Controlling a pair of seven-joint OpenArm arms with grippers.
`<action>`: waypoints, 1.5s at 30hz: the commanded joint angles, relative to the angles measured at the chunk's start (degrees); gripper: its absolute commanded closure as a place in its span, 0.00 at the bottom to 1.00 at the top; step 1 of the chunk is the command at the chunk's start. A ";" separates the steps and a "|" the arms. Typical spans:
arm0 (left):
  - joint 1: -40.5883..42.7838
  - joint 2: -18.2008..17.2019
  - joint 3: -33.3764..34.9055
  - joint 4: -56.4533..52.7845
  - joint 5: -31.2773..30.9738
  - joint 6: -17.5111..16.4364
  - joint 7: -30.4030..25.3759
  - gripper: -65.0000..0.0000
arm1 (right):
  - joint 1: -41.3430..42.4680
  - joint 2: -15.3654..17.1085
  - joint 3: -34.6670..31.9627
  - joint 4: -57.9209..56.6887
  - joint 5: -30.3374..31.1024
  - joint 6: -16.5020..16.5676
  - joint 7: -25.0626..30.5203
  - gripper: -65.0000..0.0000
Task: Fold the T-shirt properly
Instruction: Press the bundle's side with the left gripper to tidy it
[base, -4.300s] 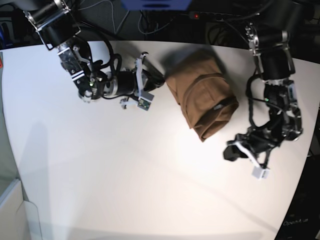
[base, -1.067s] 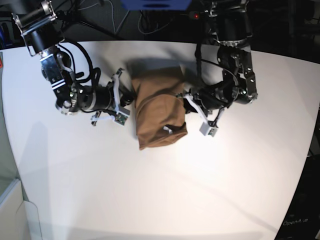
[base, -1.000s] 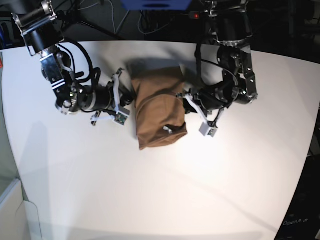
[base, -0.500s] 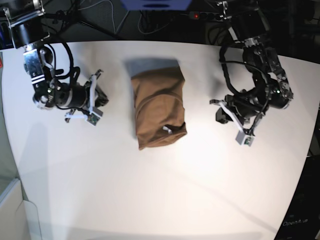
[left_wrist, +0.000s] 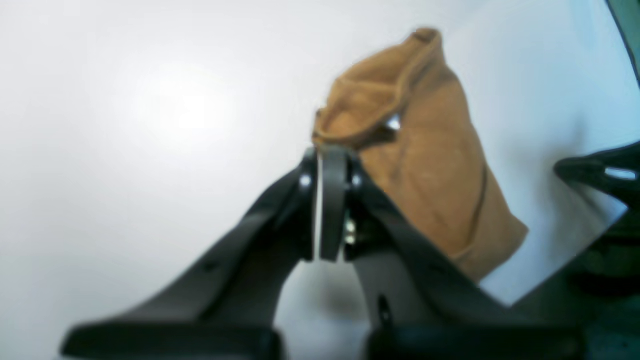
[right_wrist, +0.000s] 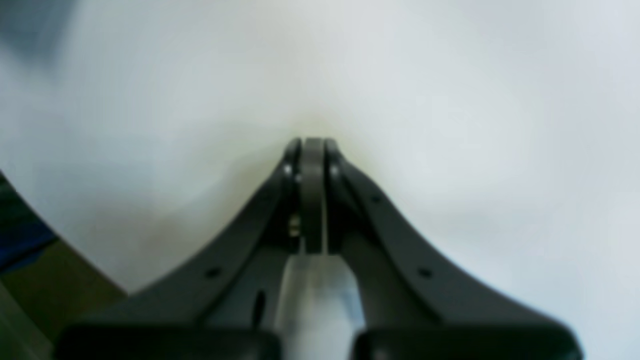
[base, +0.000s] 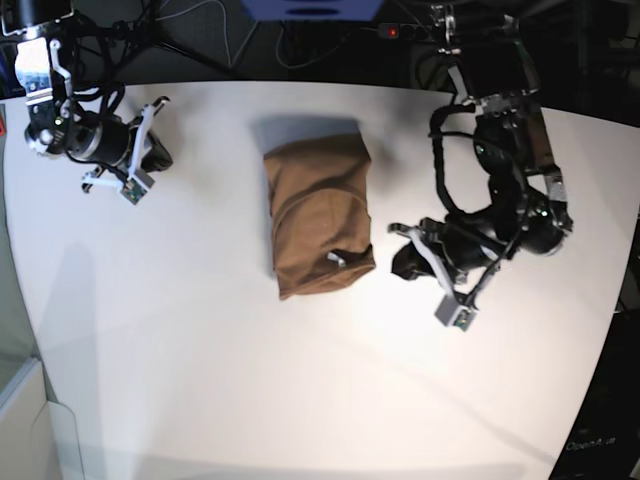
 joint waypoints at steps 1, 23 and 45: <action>-1.81 0.39 1.11 -0.02 -0.91 0.85 -1.35 0.97 | -0.54 0.81 0.43 0.91 -1.30 0.17 -1.94 1.00; -6.64 -0.31 9.90 -21.21 -1.43 4.89 -20.26 0.97 | -2.22 0.99 0.52 1.97 -1.30 0.17 -2.38 1.00; -9.81 -4.89 6.30 -32.02 -9.08 4.37 -33.00 0.97 | -3.09 2.83 2.28 1.97 -1.30 0.17 -2.29 1.00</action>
